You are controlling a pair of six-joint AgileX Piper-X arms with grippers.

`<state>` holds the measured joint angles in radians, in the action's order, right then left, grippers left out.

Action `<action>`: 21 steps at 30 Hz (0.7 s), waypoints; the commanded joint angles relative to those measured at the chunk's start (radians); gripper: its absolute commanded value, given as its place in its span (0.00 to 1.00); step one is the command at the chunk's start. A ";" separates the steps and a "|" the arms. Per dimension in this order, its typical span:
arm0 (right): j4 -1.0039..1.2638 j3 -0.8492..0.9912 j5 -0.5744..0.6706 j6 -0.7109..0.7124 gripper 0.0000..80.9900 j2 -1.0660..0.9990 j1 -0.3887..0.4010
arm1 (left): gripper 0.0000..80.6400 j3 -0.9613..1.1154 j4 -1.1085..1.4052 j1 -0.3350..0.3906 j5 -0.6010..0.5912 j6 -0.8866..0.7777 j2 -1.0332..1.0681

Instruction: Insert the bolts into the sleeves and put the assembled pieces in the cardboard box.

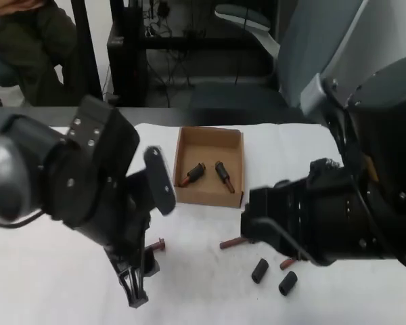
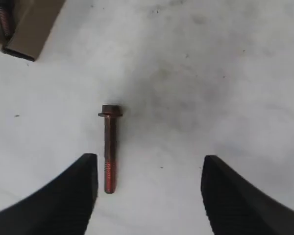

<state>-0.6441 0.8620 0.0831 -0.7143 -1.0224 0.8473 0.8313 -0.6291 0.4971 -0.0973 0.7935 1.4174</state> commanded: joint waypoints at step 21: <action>0.011 0.007 0.214 0.116 0.01 0.081 -0.003 | 0.72 0.245 -0.100 -0.013 0.050 0.104 0.294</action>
<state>-0.6437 0.8620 0.2882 -0.6083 -0.9568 0.8473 1.0633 -0.7285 0.4891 -0.0078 0.9160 1.7102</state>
